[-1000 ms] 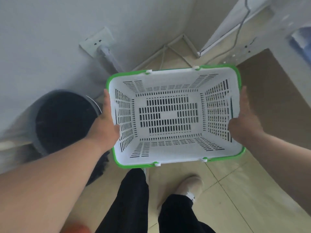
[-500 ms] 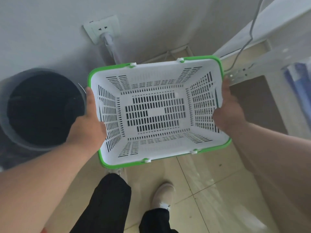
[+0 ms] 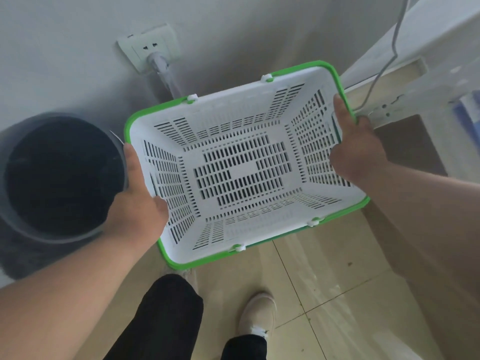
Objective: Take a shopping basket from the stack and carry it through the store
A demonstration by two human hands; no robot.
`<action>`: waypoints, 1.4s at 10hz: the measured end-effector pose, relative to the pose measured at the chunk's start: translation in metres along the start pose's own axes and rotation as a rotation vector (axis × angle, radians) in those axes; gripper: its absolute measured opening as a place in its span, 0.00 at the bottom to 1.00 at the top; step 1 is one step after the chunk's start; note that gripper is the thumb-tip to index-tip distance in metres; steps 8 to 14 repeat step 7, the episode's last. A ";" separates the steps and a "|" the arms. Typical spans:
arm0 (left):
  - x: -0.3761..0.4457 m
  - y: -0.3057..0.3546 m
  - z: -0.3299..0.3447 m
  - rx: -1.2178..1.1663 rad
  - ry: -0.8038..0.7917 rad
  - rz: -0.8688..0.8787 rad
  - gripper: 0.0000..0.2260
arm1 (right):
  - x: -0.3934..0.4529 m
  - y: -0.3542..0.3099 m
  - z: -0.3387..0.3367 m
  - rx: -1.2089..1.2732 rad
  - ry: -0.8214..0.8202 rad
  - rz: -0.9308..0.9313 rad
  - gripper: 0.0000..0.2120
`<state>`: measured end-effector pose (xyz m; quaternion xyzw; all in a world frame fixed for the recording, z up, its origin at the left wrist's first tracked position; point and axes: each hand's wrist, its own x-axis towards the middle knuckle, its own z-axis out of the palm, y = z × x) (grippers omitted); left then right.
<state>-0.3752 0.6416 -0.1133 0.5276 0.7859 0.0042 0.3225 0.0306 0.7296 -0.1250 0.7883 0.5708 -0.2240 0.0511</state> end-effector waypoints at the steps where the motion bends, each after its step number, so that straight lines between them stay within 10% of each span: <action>1: 0.004 0.003 0.002 -0.004 0.019 -0.005 0.53 | 0.019 -0.006 -0.008 0.034 0.013 -0.046 0.54; 14: 0.006 0.010 -0.026 -0.138 -0.043 -0.036 0.50 | -0.002 -0.052 -0.035 -0.112 0.003 0.000 0.53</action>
